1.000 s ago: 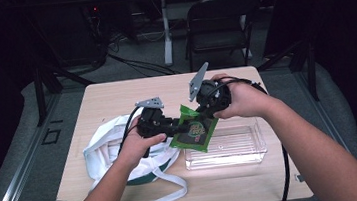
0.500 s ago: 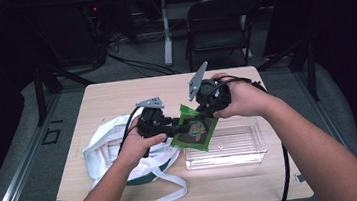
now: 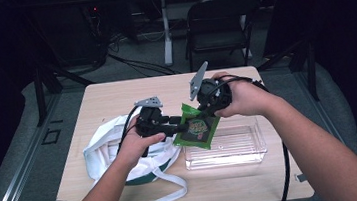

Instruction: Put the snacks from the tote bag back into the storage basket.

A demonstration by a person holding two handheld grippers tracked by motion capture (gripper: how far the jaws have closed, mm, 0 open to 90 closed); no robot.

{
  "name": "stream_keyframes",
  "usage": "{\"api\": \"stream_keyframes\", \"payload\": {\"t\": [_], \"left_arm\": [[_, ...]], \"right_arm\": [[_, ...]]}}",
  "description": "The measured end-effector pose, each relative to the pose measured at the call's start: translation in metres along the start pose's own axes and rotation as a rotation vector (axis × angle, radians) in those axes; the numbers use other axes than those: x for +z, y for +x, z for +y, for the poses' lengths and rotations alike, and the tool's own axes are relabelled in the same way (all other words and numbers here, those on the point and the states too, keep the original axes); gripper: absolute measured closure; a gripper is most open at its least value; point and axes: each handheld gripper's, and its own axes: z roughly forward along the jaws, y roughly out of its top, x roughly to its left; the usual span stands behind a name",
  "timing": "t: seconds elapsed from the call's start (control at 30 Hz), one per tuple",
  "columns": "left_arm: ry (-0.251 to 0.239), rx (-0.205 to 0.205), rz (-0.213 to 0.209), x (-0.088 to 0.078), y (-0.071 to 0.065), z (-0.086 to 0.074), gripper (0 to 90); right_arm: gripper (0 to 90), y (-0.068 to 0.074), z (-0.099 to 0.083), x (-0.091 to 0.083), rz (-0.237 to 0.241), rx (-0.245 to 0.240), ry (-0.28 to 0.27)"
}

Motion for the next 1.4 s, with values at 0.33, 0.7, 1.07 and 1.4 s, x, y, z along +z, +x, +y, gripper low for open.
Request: {"api": "stream_keyframes", "payload": {"t": [0.33, 0.7, 1.07, 1.4], "left_arm": [[-0.006, -0.007, 0.027, -0.009, 0.003, -0.002, 52.6], [-0.018, -0.019, 0.059, -0.023, 0.006, -0.005, 52.6], [-0.024, -0.027, 0.065, -0.031, 0.007, -0.012, 52.7], [-0.033, -0.043, 0.080, -0.040, 0.011, -0.021, 52.8]], "right_arm": [[77.4, -0.002, -0.001, -0.001, -0.028, -0.009, 0.025], [77.3, -0.004, -0.002, 0.004, -0.061, -0.023, 0.079], [77.3, -0.007, -0.005, 0.007, -0.076, -0.026, 0.106], [77.3, -0.011, -0.010, 0.007, -0.086, -0.017, 0.115]]}}
